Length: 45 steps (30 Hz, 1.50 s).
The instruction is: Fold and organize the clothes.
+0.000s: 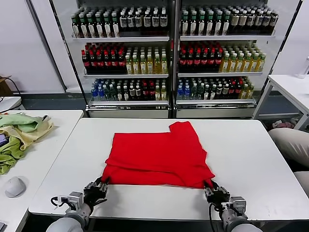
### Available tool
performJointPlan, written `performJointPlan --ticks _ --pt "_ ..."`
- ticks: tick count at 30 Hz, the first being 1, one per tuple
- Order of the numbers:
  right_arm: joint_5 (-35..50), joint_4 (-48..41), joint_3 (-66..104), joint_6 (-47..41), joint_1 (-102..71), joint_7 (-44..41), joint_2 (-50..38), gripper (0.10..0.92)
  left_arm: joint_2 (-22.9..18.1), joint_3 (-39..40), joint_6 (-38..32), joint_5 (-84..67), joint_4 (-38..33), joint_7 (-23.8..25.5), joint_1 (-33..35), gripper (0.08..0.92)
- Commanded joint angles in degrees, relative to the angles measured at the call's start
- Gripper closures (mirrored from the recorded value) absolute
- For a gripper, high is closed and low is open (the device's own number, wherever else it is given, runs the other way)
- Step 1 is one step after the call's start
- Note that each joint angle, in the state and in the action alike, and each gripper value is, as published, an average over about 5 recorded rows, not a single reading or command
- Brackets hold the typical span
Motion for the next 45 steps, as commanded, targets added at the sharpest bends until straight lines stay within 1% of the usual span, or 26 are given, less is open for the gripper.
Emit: performJointPlan --ticks 1,2,4,7,9,11,13,16,18,20,23,27,29,31,34,39,42,45 --pt "-0.1 1.1 0.8 0.0 -0.8 -0.4 -0.1 0.839 -0.4 -0.1 0.0 1.6 -1.4 0.8 1.9 0.761" --pt "-0.2 2.3 1.7 0.0 -1.8 -0.5 -0.6 0.859 -0.3 -0.4 -0.4 2.1 -3.1 0.7 3.2 0.787" --pt "-0.4 5.4 3.9 0.1 -4.4 -0.6 -1.6 0.873 0.3 -1.3 -1.4 2.9 -7.8 0.2 6.9 0.844" --pt "-0.6 10.8 7.5 0.6 -10.2 -0.8 -2.9 0.876 1.5 -2.8 -2.9 3.6 -14.9 -0.7 15.1 0.9" --pt "-1.3 13.9 9.4 1.1 -14.7 -0.7 -3.4 0.876 2.2 -3.7 -4.1 4.0 -17.8 -0.7 20.8 0.91" --pt "-2.3 16.4 10.4 1.7 -19.2 -0.3 -3.3 0.876 3.1 -4.8 -4.8 4.2 -19.0 -0.3 25.0 0.913" --pt "-4.2 18.1 10.8 2.5 -22.8 -0.1 -3.1 0.876 3.9 -6.1 -5.2 4.2 -19.3 0.0 27.2 0.913" --pt "-7.9 18.9 10.3 2.6 -25.6 -0.2 -2.8 0.873 4.9 -8.3 -4.6 4.2 -19.6 0.8 28.5 0.913" --pt "-9.6 18.5 9.6 2.2 -25.7 -0.3 -2.7 0.854 5.3 -9.1 -4.0 4.3 -19.8 1.5 28.5 0.913" --pt "-10.3 18.4 9.1 2.0 -25.1 -0.5 -2.7 0.81 5.3 -9.0 -4.0 4.4 -19.8 1.6 27.5 0.908" --pt "-9.3 20.5 10.0 1.5 -24.0 -0.7 -3.1 0.716 5.0 -8.8 -4.2 4.8 -20.8 0.9 25.5 0.859" --pt "-3.1 24.4 14.3 -0.3 -20.6 -0.2 -5.1 0.595 5.0 -11.3 -4.3 4.9 -24.5 -0.3 22.4 0.748" --pt "1.0 24.8 15.5 -1.4 -15.7 0.6 -6.6 0.543 5.5 -12.5 -4.2 4.5 -25.5 -0.4 19.2 0.687" --pt "4.3 22.3 14.5 -3.1 -7.0 1.9 -7.5 0.483 6.4 -12.4 -4.0 3.1 -24.6 -0.2 14.3 0.627" --pt "5.6 13.0 7.2 -4.9 9.8 4.2 -6.4 0.396 8.1 -9.5 -3.3 -0.9 -18.4 1.4 5.1 0.54" --pt "3.8 -6.2 -8.0 -5.1 32.8 6.4 -0.2 0.256 10.8 -3.9 -1.9 -9.1 -1.4 5.1 -11.7 0.402" --pt "1.5 -17.3 -12.8 -5.0 42.2 5.5 3.4 0.212 11.7 -0.1 -2.2 -9.3 8.0 7.1 -19.9 0.315" --pt "-0.8 -26.2 -15.1 -5.0 48.1 4.0 6.7 0.204 11.9 3.3 -2.2 -9.1 15.3 8.9 -25.6 0.233"
